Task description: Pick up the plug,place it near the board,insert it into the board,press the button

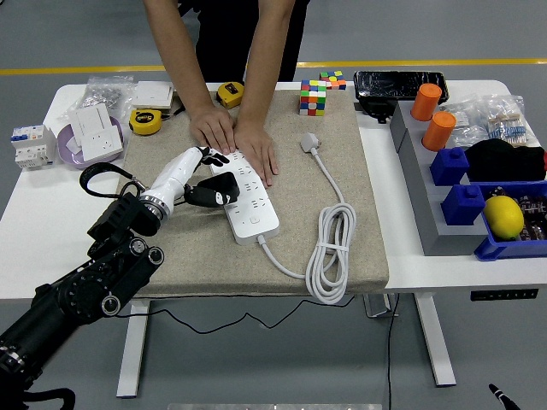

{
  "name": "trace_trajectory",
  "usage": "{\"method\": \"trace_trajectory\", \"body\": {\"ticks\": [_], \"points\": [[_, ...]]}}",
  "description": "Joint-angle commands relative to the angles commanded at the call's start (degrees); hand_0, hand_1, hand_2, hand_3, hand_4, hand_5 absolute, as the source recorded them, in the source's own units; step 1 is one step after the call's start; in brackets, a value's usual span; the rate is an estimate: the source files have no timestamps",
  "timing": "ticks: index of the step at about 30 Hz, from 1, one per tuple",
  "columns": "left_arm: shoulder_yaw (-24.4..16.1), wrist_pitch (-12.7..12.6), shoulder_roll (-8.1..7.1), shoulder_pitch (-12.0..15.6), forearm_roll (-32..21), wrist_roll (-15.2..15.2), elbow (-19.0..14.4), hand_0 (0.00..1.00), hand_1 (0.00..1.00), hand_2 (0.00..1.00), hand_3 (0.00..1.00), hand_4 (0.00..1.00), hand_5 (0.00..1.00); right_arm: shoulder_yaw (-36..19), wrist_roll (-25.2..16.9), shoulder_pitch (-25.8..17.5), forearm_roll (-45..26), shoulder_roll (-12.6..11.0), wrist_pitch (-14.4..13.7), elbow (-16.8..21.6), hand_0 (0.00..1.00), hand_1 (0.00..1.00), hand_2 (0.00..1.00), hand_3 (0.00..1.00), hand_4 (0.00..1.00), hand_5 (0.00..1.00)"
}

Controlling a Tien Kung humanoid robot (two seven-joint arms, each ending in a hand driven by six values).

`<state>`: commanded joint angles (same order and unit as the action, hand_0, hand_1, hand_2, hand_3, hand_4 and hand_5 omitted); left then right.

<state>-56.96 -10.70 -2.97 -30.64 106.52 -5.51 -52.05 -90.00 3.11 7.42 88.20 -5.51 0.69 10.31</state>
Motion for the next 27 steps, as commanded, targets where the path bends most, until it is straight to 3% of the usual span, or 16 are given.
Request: {"method": "trace_trajectory", "body": {"ticks": [5, 6, 11, 12, 17, 18, 23, 24, 27], "points": [[0.21, 0.12, 0.44, -0.39, 3.36, -0.72, 0.83, 0.709, 0.71, 0.598, 0.61, 0.998, 0.125, -0.04, 0.01, -0.01, 0.1, 0.0, 0.02, 0.0, 0.819, 0.738, 0.737, 0.767, 0.998, 0.946], [0.28, 0.22, 0.49, -0.47, 3.9, -0.89, 1.0, 0.732, 0.73, 0.62, 0.626, 0.998, 0.191, -0.05, 0.01, -0.02, 0.11, 0.0, 0.02, 0.0, 0.819, 0.738, 0.736, 0.767, 0.998, 0.946], [0.51, 0.34, 0.76, -0.78, 6.34, -1.34, 1.61, 0.732, 0.73, 0.62, 0.626, 0.998, 0.191, -0.13, 0.02, -0.03, 0.25, -0.02, 0.02, 0.0, 0.819, 0.738, 0.736, 0.767, 0.998, 0.946], [0.48, 0.44, 0.79, -0.83, 7.31, -1.57, 1.7, 0.741, 0.733, 0.656, 0.667, 0.998, 0.376, -0.14, 0.03, -0.05, 0.27, -0.02, 0.03, 0.0, 0.819, 0.738, 0.736, 0.768, 0.998, 0.947], [0.35, 0.52, 0.77, -0.87, 12.27, -2.47, 1.88, 0.741, 0.733, 0.656, 0.667, 0.998, 0.376, -0.14, 0.01, -0.1, 0.35, -0.05, 0.03, 0.0, 0.819, 0.738, 0.736, 0.768, 0.998, 0.947], [0.36, 0.44, 0.75, -0.86, 12.48, -2.44, 1.88, 0.714, 0.683, 0.618, 0.649, 0.998, 0.438, -0.13, 0.01, -0.1, 0.37, -0.07, 0.04, 0.0, 0.819, 0.738, 0.736, 0.768, 0.998, 0.947], [0.32, 0.04, 0.73, -0.89, 13.53, -2.53, 2.02, 0.714, 0.683, 0.618, 0.649, 0.998, 0.438, -0.06, -0.02, -0.11, 0.34, -0.07, -0.02, 0.0, 0.819, 0.738, 0.736, 0.768, 0.998, 0.947], [0.32, -0.01, 0.72, -0.89, 13.65, -2.57, 2.03, 0.618, 0.602, 0.559, 0.588, 0.839, 0.433, -0.05, -0.03, -0.11, 0.32, -0.08, -0.03, 0.0, 0.819, 0.738, 0.736, 0.767, 0.998, 0.948], [0.36, 0.2, 0.69, -0.89, 14.58, -2.99, 2.21, 0.618, 0.602, 0.559, 0.588, 0.839, 0.433, 0.03, -0.12, -0.11, 0.22, -0.12, -0.1, 0.0, 0.819, 0.738, 0.736, 0.767, 0.998, 0.948]]}}
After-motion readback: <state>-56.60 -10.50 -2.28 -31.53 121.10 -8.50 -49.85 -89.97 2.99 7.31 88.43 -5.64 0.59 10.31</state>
